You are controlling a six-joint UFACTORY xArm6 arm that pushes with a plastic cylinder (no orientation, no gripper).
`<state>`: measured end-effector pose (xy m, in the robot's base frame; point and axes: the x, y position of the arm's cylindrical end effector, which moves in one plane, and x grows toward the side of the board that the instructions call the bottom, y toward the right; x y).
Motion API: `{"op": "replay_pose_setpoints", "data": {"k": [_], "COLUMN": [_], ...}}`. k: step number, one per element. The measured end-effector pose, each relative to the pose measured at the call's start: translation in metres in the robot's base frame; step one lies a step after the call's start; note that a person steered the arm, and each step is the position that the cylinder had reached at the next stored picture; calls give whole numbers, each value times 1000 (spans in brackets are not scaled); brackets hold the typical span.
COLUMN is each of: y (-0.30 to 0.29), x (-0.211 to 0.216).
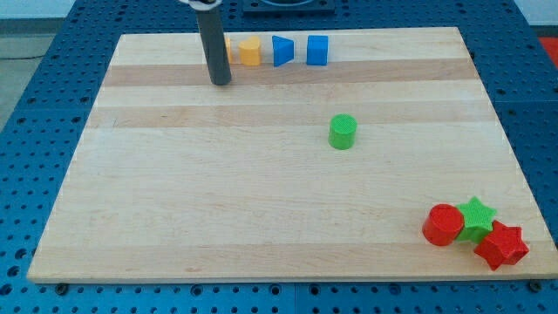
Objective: Move red star to the right of the green circle
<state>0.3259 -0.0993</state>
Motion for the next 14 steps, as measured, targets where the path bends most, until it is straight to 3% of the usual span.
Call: {"op": "replay_pose_setpoints", "data": {"k": [3, 4, 8, 9, 10, 11, 12, 14], "y": [94, 136, 220, 320, 385, 410, 408, 349], "x": [126, 139, 105, 115, 173, 248, 291, 292]}}
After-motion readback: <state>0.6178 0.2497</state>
